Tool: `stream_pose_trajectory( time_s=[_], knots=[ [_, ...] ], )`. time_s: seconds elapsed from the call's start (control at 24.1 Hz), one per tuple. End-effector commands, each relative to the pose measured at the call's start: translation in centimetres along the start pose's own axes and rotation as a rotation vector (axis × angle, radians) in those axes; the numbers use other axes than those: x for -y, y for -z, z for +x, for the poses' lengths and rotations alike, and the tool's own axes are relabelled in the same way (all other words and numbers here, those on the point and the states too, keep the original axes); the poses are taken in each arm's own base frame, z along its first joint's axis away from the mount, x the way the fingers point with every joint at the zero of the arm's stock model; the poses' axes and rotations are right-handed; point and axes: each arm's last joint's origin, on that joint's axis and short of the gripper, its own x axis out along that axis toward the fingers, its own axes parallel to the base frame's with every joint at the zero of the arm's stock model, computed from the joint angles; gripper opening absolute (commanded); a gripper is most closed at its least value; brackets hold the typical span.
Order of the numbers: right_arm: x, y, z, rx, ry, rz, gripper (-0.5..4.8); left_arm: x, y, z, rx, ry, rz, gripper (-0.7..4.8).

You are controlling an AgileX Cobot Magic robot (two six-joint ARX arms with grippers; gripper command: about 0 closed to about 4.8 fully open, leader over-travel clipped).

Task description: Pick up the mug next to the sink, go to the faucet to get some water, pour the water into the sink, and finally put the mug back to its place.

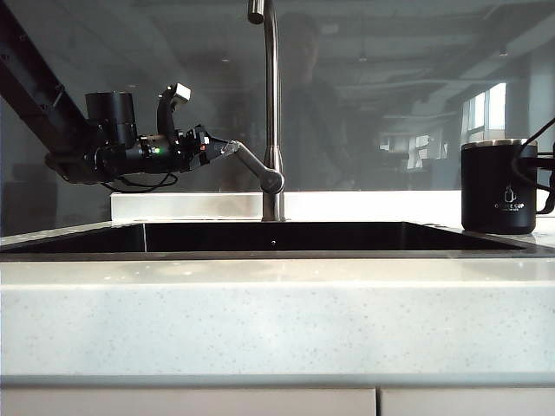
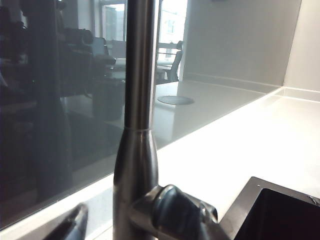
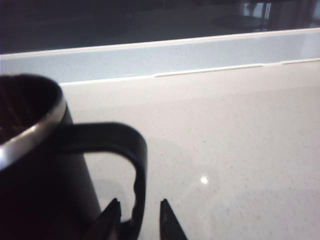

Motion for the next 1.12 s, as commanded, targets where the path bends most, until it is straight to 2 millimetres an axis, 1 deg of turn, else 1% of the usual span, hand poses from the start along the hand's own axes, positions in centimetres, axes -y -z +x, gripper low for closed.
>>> stream_pose_trajectory(
  time_s=[0.04, 0.21, 0.37, 0.46, 0.5, 0.54, 0.58, 0.62, 0.66, 0.7, 0.75, 0.83, 0.87, 0.95, 1.04, 1.12],
  knots=[
    [0.0, -0.8, -0.8, 0.048, -0.001, 0.01, 1.18, 0.0, -0.6, 0.0, 0.011, 0.005, 0.014, 2.74],
    [-0.1, -1.2, -2.2, 0.067, -0.007, 0.034, 1.18, 0.0, -0.6, 0.0, 0.012, 0.006, 0.014, 2.74],
    [0.0, -1.6, -4.2, 0.088, -0.009, 0.036, 1.17, 0.0, -0.6, 0.0, 0.011, 0.009, 0.014, 2.74],
    [0.0, -1.8, -5.3, 0.102, -0.014, 0.037, 1.14, 0.0, -0.6, -0.1, 0.014, 0.01, -0.026, 2.74],
    [0.0, -1.9, -5.6, 0.106, -0.014, 0.039, 0.97, 0.0, -0.6, -0.1, 0.015, 0.013, -0.049, 2.74],
    [0.0, -2.0, -5.9, 0.107, -0.014, 0.038, 0.61, -0.1, -0.7, -0.2, 0.016, 0.023, -0.068, 2.73],
    [0.1, -2.1, -6.2, 0.104, -0.016, 0.039, 0.03, -0.1, -0.8, -0.4, 0.017, 0.046, -0.09, 2.7],
    [0.0, -2.3, -6.4, 0.102, -0.022, 0.039, -0.07, -0.1, -1.0, -0.4, 0.019, 0.073, -0.112, 2.64],
    [-0.1, -2.7, -6.8, 0.099, -0.051, 0.06, -0.06, 0.1, -1.7, -0.7, 0.038, 0.148, -0.192, 2.18],
    [-0.1, -2.9, -7.0, 0.101, -0.057, 0.071, -0.06, 0.3, -2.1, -0.8, 0.049, 0.191, -0.22, 1.84],
    [-0.1, -3.3, -7.2, 0.107, -0.071, 0.087, -0.06, 0.6, -2.9, -1.2, 0.077, 0.251, -0.24, 1.2],
    [-0.2, -3.6, -7.5, 0.113, -0.079, 0.089, -0.06, 1.0, -3.7, -1.5, 0.117, 0.301, -0.232, 0.24],
    [-0.3, -3.8, -7.6, 0.119, -0.083, 0.089, -0.06, 1.3, -4.3, -1.7, 0.15, 0.32, -0.213, 0.0],
    [-0.4, -4.1, -7.8, 0.133, -0.09, 0.091, -0.06, 1.5, -5.0, -2.2, 0.2, 0.331, -0.214, -0.03],
    [-0.4, -4.7, -8.2, 0.166, -0.101, 0.145, -0.06, 1.5, -6.2, -2.6, 0.199, 0.328, -0.253, -0.02],
    [-0.5, -5.2, -8.5, 0.185, -0.122, 0.165, -0.06, 1.6, -7.1, -3.1, 0.203, 0.318, -0.234, 0.0]
  ],
)
